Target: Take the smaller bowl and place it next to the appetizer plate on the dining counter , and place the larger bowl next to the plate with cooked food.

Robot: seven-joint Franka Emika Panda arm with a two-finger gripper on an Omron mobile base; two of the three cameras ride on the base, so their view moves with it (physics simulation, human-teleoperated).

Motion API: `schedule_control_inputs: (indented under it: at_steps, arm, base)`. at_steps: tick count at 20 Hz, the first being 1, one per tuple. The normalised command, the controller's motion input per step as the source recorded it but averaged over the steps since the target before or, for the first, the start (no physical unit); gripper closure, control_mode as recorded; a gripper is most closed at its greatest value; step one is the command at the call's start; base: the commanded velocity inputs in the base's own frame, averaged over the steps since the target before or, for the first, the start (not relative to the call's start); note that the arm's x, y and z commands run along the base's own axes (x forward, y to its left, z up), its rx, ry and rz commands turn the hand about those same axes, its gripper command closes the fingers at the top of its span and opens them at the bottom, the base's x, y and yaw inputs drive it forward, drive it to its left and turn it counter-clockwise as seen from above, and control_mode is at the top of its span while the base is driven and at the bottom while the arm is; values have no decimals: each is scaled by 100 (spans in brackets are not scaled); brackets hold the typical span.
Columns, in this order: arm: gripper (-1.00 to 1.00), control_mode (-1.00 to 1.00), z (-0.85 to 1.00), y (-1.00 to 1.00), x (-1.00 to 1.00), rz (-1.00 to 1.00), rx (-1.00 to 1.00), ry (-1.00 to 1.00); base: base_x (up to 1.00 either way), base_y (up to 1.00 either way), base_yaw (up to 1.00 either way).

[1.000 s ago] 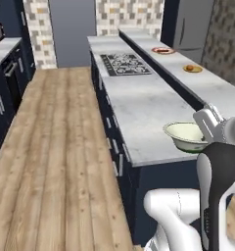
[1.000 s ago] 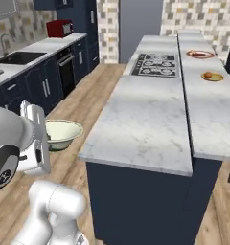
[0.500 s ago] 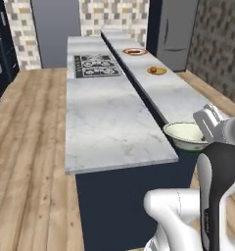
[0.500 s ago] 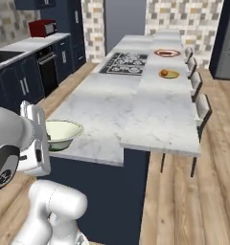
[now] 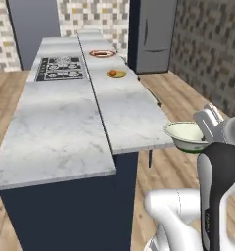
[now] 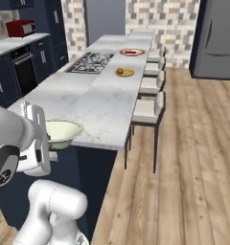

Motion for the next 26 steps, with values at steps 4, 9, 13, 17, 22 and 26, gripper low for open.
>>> schedule_control_inputs:
  at_steps: [4, 9, 13, 17, 22, 26]
  arm:
    - [100, 100, 0, 0, 0, 0, 0, 0]
    - [100, 100, 0, 0, 0, 0, 0, 0]
    - [100, 100, 0, 0, 0, 0, 0, 0]
    - [100, 100, 0, 0, 0, 0, 0, 0]
    - [100, 100, 0, 0, 0, 0, 0, 0]
    - [100, 100, 0, 0, 0, 0, 0, 0]
  base:
    - [33, -100, 5]
    - [22, -100, 15]
    - [25, -100, 22]
    - [65, -100, 30]
    - [82, -94, 40]
    - [92, -71, 51]
